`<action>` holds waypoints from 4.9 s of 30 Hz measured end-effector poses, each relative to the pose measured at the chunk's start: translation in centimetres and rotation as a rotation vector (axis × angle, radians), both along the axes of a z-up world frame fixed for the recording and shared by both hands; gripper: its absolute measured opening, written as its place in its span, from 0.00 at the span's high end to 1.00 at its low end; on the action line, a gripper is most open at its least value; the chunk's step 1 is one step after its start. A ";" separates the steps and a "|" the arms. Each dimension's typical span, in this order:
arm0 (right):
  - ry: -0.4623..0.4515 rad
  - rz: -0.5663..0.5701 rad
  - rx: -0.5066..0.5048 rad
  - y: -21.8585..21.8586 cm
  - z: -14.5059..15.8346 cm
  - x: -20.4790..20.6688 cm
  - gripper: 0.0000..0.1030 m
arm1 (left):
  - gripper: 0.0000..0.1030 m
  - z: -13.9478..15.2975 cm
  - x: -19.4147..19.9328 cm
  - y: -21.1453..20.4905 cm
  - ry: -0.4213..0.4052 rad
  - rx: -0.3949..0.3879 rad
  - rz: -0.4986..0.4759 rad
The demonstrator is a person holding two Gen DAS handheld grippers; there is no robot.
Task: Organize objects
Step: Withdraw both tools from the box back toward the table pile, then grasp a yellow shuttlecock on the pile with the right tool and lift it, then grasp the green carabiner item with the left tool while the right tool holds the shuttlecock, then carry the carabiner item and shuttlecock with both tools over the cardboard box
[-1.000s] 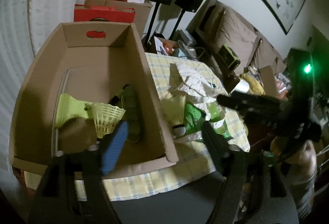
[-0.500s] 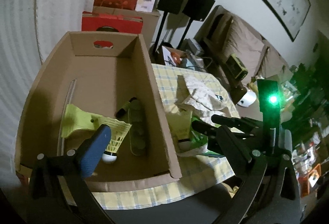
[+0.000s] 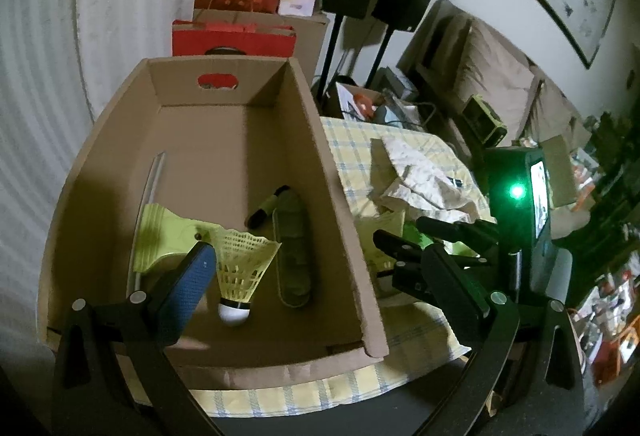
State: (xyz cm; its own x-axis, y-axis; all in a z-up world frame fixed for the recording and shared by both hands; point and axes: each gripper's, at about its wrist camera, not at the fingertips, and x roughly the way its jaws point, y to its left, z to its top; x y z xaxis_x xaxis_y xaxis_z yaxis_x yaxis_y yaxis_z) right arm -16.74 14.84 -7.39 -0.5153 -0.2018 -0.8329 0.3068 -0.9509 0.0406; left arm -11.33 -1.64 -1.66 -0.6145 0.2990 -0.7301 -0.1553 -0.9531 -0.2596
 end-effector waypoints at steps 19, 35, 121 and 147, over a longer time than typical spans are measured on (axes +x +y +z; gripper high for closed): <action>-0.010 0.020 -0.072 0.2 0.4 0.2 0.69 | 0.00 -0.4 0.0 0.1 -0.011 0.019 -0.028; 0.134 -0.120 -0.237 10.4 9.5 5.0 0.69 | 0.07 1.3 -0.9 6.2 -0.038 0.011 -0.163; 0.090 -0.013 -0.341 5.2 11.3 6.5 0.69 | 0.96 3.0 -0.7 2.2 -0.074 0.121 -0.084; -0.036 0.132 -0.320 -8.2 6.1 3.6 0.69 | 0.96 -1.6 -0.1 -8.5 -0.116 0.035 0.100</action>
